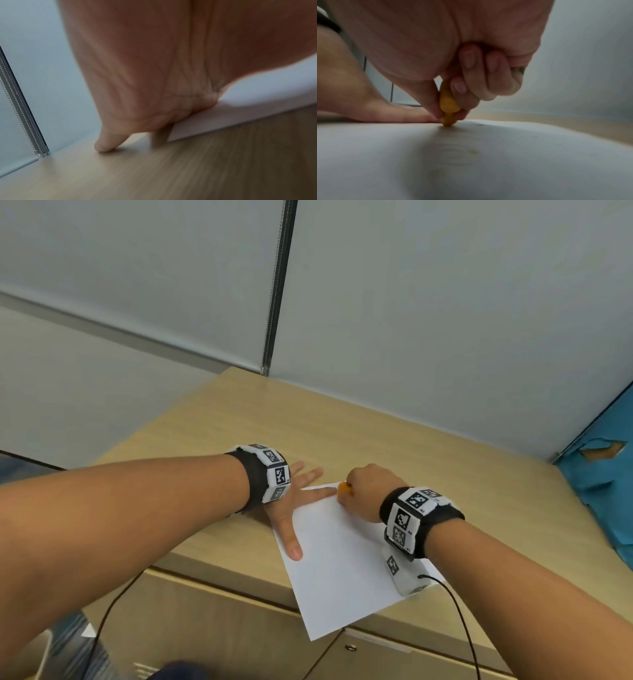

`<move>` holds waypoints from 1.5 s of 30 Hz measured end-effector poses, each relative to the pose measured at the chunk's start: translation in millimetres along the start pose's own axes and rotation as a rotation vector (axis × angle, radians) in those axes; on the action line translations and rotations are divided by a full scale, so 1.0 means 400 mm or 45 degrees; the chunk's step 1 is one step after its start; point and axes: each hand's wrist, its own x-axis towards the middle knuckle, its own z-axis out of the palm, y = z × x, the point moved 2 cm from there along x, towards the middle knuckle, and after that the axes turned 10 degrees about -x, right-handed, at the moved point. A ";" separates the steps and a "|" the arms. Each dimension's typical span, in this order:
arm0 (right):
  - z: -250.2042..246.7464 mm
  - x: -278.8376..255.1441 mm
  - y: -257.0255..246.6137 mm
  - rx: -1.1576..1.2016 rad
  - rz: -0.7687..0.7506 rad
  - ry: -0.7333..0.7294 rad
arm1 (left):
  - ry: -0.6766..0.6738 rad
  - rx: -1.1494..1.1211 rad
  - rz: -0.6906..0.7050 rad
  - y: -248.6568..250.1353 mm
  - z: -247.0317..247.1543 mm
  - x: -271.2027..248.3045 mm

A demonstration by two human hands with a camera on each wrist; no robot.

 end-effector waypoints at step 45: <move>0.029 -0.105 0.044 0.037 -0.179 -0.022 | -0.101 0.102 0.039 0.035 -0.050 0.001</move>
